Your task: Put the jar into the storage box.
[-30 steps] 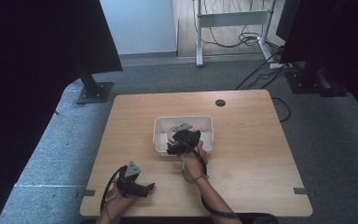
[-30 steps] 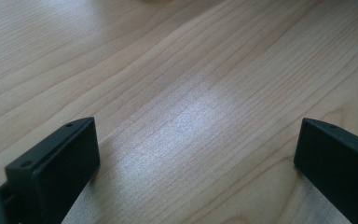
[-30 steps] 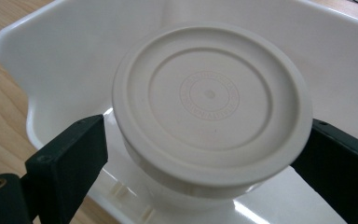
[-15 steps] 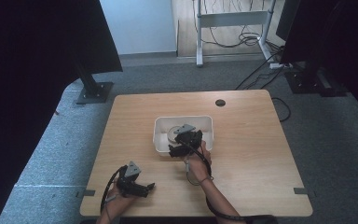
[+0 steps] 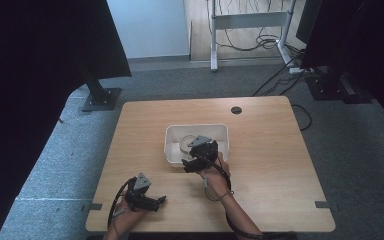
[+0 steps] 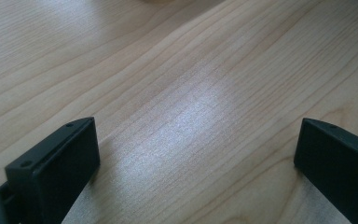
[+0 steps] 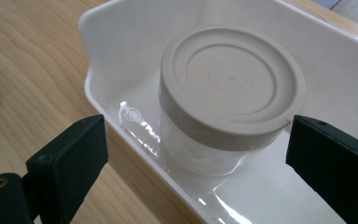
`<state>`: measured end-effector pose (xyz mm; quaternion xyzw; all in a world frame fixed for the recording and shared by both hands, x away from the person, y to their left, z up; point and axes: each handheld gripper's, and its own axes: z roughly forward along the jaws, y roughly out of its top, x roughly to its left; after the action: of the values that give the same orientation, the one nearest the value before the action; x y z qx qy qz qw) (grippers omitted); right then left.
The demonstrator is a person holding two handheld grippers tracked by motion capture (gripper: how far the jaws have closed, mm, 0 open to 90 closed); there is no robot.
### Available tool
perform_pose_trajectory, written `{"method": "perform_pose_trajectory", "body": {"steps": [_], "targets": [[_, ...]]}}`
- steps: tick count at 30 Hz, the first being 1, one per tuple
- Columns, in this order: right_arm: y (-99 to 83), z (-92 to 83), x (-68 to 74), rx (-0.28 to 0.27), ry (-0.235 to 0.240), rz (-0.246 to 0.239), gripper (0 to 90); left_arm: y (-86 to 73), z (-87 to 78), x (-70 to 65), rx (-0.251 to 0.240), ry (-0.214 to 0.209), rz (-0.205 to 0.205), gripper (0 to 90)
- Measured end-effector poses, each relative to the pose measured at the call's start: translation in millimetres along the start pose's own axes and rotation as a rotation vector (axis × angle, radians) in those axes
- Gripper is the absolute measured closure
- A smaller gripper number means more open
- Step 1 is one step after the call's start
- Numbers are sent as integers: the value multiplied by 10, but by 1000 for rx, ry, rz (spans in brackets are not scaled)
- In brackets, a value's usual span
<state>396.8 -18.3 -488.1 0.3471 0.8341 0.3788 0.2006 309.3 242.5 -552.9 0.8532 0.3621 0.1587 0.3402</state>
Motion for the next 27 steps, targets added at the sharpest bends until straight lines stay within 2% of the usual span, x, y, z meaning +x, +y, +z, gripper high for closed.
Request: {"method": "perform_pose_trajectory", "body": {"steps": [5,13,24,26,27], "targets": [[-36,-55,-6,2,24,-33,51,0,-2,1,2,-1,2,0],[-101,-168,-37,-15,46,-45,53,-1,5,-6,-7,0,-8,0],[-188,-346,-62,-28,41,-81,59,0,-2,1,2,-1,2,0],[-220,-384,-84,-30,37,-84,61,1,-8,9,12,-1,14,0],[-238,-404,-99,-31,38,-82,62,-1,5,-6,-7,1,-8,0]]}}
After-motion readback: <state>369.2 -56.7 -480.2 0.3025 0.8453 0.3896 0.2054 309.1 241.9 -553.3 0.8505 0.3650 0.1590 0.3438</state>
